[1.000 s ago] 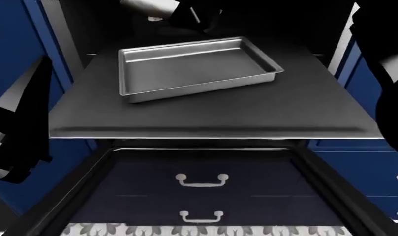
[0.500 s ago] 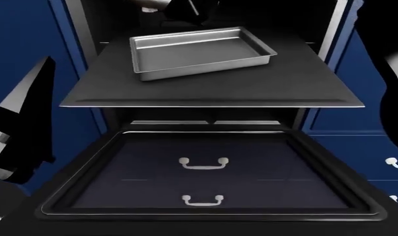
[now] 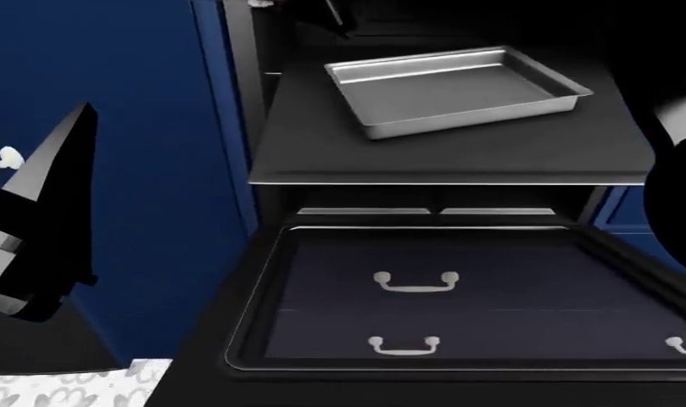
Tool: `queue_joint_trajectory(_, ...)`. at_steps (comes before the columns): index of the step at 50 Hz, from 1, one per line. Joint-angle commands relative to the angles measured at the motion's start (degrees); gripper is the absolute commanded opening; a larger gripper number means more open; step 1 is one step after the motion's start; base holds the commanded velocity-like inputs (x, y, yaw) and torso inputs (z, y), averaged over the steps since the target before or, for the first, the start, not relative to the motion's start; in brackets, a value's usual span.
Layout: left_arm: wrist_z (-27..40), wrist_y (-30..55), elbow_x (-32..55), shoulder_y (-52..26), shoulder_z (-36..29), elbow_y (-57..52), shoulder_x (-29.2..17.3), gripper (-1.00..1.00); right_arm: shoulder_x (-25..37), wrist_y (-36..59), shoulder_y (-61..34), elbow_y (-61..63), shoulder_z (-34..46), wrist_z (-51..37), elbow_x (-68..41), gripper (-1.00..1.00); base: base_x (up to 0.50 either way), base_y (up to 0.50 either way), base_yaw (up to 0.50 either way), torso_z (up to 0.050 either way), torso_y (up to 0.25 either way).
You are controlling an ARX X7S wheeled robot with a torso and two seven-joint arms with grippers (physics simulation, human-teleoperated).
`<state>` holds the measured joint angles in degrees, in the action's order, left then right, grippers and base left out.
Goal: Pick the fish from the top rack in the oven and place it on the plate on the counter.
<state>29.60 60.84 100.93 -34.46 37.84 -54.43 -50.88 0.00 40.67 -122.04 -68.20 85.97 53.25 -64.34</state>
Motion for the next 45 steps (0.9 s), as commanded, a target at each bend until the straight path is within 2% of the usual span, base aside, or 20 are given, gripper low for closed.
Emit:
queue_joint_trajectory(1, 0.1, -0.2, 0.1, -0.1, -0.2, 0.0, -0.2, 1.00, 0.0, -1.9, 0.1, -0.2, -0.8, -0.3, 0.5, -1.00, 0.00, 0.50, 0.00, 0.000, 0.000)
queue_joint_trajectory(17, 1.3, -0.9, 0.7, -1.6, -2.2, 0.3, -1.0, 1.00, 0.0, -2.5, 0.2, -0.1, -0.7, -0.1, 0.3, -1.00, 0.00, 0.50, 0.00, 0.000, 0.000)
queue_joint_trajectory(45, -0.5, 0.0, -0.7, 0.3, -0.6, 0.0, -0.2, 1.00, 0.0, -4.3, 0.6, 0.7, -0.3, -0.2, -0.1, -1.00, 0.00, 0.50, 0.00, 0.000, 0.000)
